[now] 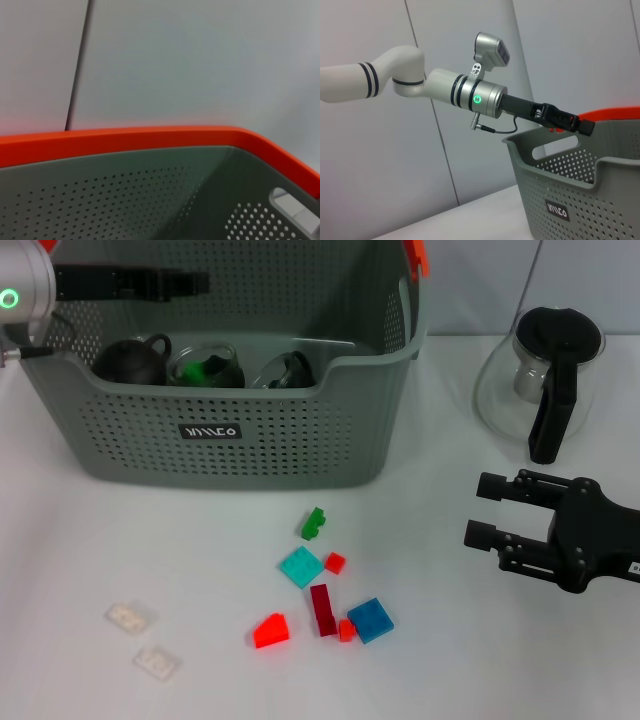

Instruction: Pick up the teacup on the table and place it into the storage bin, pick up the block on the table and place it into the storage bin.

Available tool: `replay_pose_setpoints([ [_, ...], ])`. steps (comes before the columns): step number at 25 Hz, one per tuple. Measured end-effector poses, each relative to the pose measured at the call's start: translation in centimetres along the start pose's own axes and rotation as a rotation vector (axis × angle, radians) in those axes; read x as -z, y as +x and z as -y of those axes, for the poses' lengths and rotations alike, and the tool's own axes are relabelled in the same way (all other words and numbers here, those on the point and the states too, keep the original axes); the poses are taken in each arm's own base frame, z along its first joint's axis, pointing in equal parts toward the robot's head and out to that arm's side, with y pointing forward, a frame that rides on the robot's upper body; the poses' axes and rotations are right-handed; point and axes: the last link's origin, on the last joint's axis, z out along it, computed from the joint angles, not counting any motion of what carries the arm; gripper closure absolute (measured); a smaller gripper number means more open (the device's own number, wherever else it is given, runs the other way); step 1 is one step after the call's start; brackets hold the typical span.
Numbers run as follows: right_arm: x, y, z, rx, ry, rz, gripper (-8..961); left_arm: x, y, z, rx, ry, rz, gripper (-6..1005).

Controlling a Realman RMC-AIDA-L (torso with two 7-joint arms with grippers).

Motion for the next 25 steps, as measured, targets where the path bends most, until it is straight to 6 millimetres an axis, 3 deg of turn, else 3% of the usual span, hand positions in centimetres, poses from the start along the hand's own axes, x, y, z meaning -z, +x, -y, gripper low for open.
replay_pose_setpoints([
  [5,-0.1,0.1,0.0,0.002,-0.001,0.000,280,1.5,0.1,-0.4,0.022,-0.083,-0.109,576],
  [8,-0.1,0.1,0.0,0.003,0.003,-0.001,280,3.9,-0.4,-1.7,-0.072,-0.233,-0.242,506],
  [9,-0.1,0.1,0.0,0.003,0.003,0.000,280,6.1,-1.3,-2.6,-0.147,-0.335,-0.344,506],
  [10,-0.1,0.1,0.0,0.003,0.003,0.000,280,6.1,-1.3,-2.6,-0.147,-0.335,-0.344,506],
  [13,-0.1,0.0,0.0,0.004,0.002,-0.001,280,8.9,-3.7,-2.9,-0.199,-0.397,-0.420,507],
  [19,-0.5,-0.2,0.2,0.010,-0.005,-0.003,280,12.5,-9.1,-3.7,-0.283,-0.408,-0.363,507],
  [25,-0.8,-0.3,0.3,0.010,-0.010,-0.008,279,13.8,-13.8,-4.6,-0.365,-0.342,-0.258,508],
])
